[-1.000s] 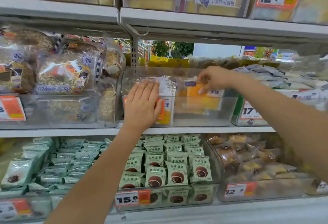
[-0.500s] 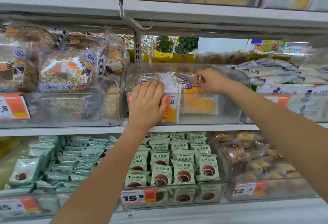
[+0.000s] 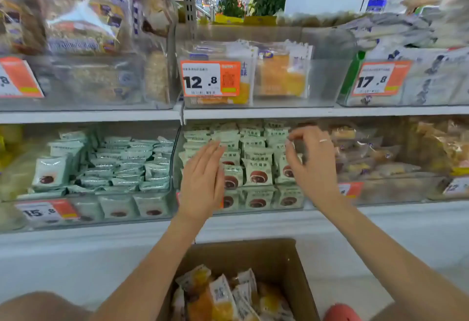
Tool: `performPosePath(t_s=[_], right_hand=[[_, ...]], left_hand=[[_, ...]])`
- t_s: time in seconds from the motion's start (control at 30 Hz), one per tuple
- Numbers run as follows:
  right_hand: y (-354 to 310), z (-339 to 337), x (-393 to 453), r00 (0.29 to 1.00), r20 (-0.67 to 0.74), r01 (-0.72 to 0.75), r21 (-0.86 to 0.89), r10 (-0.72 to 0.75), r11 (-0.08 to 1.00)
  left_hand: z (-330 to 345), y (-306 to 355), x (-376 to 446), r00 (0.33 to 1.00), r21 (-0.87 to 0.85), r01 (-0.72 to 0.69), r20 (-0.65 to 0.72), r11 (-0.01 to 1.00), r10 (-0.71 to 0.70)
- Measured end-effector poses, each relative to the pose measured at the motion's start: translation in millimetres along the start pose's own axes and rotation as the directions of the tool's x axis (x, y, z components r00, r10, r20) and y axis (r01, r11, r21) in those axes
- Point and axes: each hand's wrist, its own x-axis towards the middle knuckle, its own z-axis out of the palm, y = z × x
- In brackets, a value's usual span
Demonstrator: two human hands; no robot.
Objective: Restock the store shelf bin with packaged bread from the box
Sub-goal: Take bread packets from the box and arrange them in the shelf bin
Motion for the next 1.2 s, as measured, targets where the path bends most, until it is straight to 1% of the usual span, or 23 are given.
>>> performPosePath(t_s=[0.07,0.13,0.23,0.3,0.33,0.37,0.43,0.47,0.5,0.53,0.57,0.6,0.63,0.67,0.7,0.73,0.8,0.83,0.9,0.97,1.03,1.13,1.2], right_hand=[[5.7,18.6,-60.6,0.982,0.174,-0.074,0.002,0.073,0.997],[10.0,36.3,-120.5,0.923,0.356,-0.151,-0.016,0.146,0.988],[8.9,57.5,-198.2,0.778,0.587,-0.229,-0.068,0.225,0.971],[5.1,72.0,-236.4,0.639,0.725,-0.237,-0.131,0.256,0.963],[2.0,79.7,-250.8,0.54,0.793,-0.247,-0.171,0.282,0.954],[-2.5,87.6,-262.5,0.411,0.856,-0.275,-0.212,0.314,0.938],[-10.2,105.1,-283.8,0.073,0.936,-0.332,-0.302,0.344,0.893],[-14.3,113.5,-294.0,-0.099,0.94,-0.336,-0.341,0.327,0.878],[-18.1,120.7,-305.2,-0.24,0.924,-0.315,-0.365,0.299,0.876],[-21.8,127.0,-316.7,-0.338,0.899,-0.283,-0.379,0.278,0.881],[-26.1,132.6,-327.9,-0.393,0.881,-0.251,-0.378,0.263,0.891],[-30.5,138.0,-339.1,-0.416,0.874,-0.222,-0.365,0.251,0.904],[-36.3,142.6,-349.2,-0.409,0.882,-0.174,-0.328,0.234,0.929],[-43.0,146.7,-358.4,-0.388,0.9,-0.104,-0.256,0.198,0.961],[-51.2,150.0,-364.9,-0.353,0.925,-0.027,-0.157,0.138,0.987],[-58.6,152.7,-369.8,-0.316,0.946,0.033,-0.058,0.066,0.998],[-67.7,156.4,-375.1,-0.28,0.959,0.102,0.06,-0.03,0.993],[-68.8,157.6,-376.9,-0.272,0.962,0.119,0.075,-0.04,0.99],[-66.0,156.5,-380.4,-0.221,0.975,0.12,0.054,-0.026,0.991],[-61.6,151.4,-384.0,-0.167,0.986,0.118,0.05,-0.03,0.992],[-59.7,144.8,-389.2,-0.111,0.99,0.118,0.094,-0.081,0.988],[-59.7,137.2,-397.6,-0.024,0.986,0.107,0.169,-0.168,0.98],[-59.5,135.8,-402.9,0.015,0.985,0.129,0.17,-0.174,0.977]], left_hand=[[9.5,-4.3,-61.3,0.99,0.0,0.053,0.131,0.999,-0.053],[14.9,-5.7,-115.1,0.975,0.023,0.064,0.214,0.998,-0.067],[17.1,-2.2,-174.5,0.948,0.019,0.0,0.319,1.0,-0.007],[18.4,-4.6,-208.0,0.896,0.039,0.032,0.443,0.999,-0.047],[18.6,-8.1,-223.8,0.844,0.063,0.097,0.524,0.993,-0.115],[17.7,-12.6,-237.8,0.772,0.1,0.177,0.603,0.979,-0.201],[16.9,-26.4,-266.6,0.58,0.232,0.314,0.721,0.921,-0.379],[15.1,-32.1,-277.4,0.491,0.313,0.361,0.737,0.878,-0.464],[12.7,-36.4,-285.9,0.41,0.384,0.39,0.742,0.837,-0.531],[12.0,-39.2,-294.2,0.323,0.44,0.388,0.758,0.81,-0.567],[13.5,-39.5,-302.7,0.245,0.472,0.341,0.79,0.813,-0.562],[15.6,-38.5,-311.0,0.18,0.481,0.287,0.823,0.829,-0.54],[17.0,-36.4,-318.6,0.127,0.478,0.268,0.843,0.837,-0.522],[18.7,-34.7,-325.4,0.083,0.47,0.311,0.852,0.826,-0.517],[20.0,-34.2,-330.0,0.058,0.463,0.385,0.851,0.799,-0.521],[20.8,-34.3,-333.2,0.057,0.456,0.448,0.844,0.769,-0.534],[20.2,-34.8,-335.4,0.069,0.443,0.541,0.824,0.715,-0.563],[19.5,-35.0,-335.9,0.07,0.43,0.587,0.817,0.686,-0.572],[17.9,-34.9,-335.9,0.061,0.405,0.664,0.809,0.628,-0.585],[17.8,-35.3,-337.0,0.043,0.4,0.687,0.812,0.607,-0.583],[16.8,-35.0,-338.1,0.03,0.398,0.705,0.81,0.587,-0.585],[14.1,-32.2,-339.5,0.042,0.369,0.74,0.808,0.562,-0.587],[12.7,-31.3,-340.3,0.049,0.359,0.756,0.803,0.548,-0.593]])
